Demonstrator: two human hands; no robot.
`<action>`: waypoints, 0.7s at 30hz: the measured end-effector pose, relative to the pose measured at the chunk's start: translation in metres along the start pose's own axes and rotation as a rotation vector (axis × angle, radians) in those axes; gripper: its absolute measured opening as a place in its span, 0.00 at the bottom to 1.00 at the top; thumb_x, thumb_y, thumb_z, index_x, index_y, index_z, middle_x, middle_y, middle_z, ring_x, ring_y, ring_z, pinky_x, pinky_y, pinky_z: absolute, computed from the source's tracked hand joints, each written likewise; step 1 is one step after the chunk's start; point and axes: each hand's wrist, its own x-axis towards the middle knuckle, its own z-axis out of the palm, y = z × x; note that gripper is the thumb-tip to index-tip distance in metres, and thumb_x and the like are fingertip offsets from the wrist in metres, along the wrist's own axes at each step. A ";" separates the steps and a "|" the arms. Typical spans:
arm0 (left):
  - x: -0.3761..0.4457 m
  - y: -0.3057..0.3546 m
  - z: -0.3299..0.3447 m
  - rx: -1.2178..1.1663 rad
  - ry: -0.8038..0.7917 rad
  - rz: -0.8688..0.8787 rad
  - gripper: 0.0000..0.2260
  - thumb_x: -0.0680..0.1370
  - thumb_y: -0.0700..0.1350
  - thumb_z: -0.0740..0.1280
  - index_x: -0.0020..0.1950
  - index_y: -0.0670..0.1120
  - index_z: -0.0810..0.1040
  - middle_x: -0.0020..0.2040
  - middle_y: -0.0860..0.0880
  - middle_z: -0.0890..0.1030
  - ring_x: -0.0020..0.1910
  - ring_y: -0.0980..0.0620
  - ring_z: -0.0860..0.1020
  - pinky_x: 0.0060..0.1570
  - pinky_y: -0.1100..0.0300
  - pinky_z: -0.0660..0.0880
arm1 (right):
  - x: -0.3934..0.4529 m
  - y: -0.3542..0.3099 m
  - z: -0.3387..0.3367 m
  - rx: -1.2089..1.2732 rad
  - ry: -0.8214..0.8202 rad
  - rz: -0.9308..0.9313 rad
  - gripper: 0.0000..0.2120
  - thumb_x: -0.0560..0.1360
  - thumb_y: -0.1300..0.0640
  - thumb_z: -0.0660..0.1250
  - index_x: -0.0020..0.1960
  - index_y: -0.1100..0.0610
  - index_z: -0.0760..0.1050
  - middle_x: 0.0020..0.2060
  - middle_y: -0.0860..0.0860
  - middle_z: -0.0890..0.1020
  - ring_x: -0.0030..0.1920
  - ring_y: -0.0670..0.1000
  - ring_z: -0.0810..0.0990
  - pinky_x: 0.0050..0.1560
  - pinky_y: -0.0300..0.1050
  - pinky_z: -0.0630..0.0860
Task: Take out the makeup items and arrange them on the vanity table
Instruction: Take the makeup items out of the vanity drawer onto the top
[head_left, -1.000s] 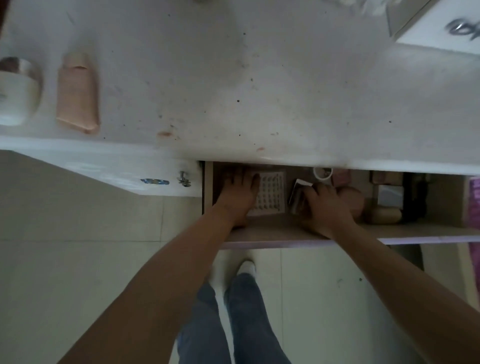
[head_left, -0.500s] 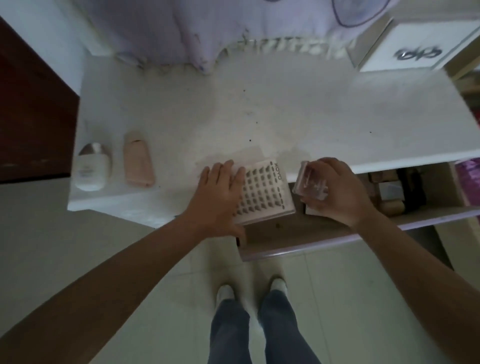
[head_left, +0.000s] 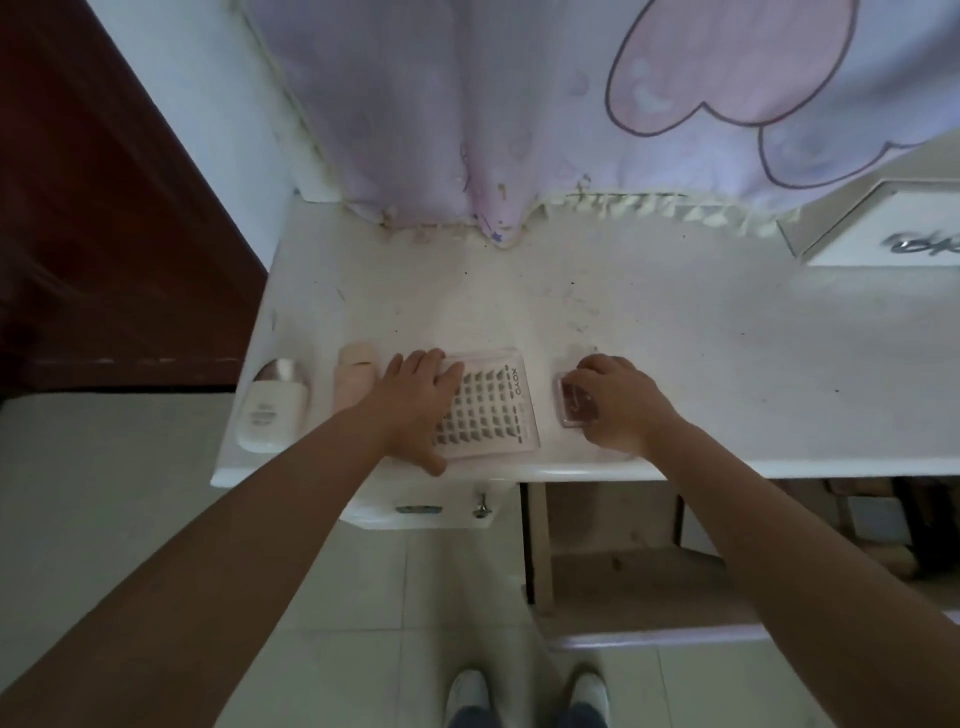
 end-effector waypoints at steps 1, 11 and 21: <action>0.000 0.000 0.002 -0.010 -0.008 -0.002 0.52 0.65 0.60 0.71 0.75 0.42 0.43 0.74 0.39 0.46 0.73 0.41 0.47 0.73 0.47 0.45 | -0.001 0.001 0.003 0.027 -0.004 0.011 0.29 0.68 0.61 0.67 0.68 0.54 0.65 0.66 0.51 0.68 0.66 0.54 0.64 0.63 0.47 0.67; -0.016 0.010 -0.008 -0.156 0.120 0.120 0.45 0.69 0.60 0.69 0.75 0.43 0.49 0.76 0.43 0.45 0.75 0.48 0.43 0.71 0.56 0.42 | -0.022 0.011 0.010 0.242 0.104 -0.032 0.29 0.71 0.62 0.68 0.70 0.57 0.63 0.73 0.56 0.60 0.74 0.57 0.52 0.72 0.50 0.55; 0.000 0.212 0.056 -0.348 0.174 0.518 0.11 0.75 0.39 0.62 0.55 0.38 0.77 0.52 0.39 0.78 0.50 0.42 0.76 0.47 0.53 0.74 | -0.156 0.126 0.073 0.175 -0.158 0.349 0.17 0.73 0.61 0.65 0.62 0.58 0.73 0.58 0.60 0.78 0.56 0.59 0.77 0.53 0.46 0.73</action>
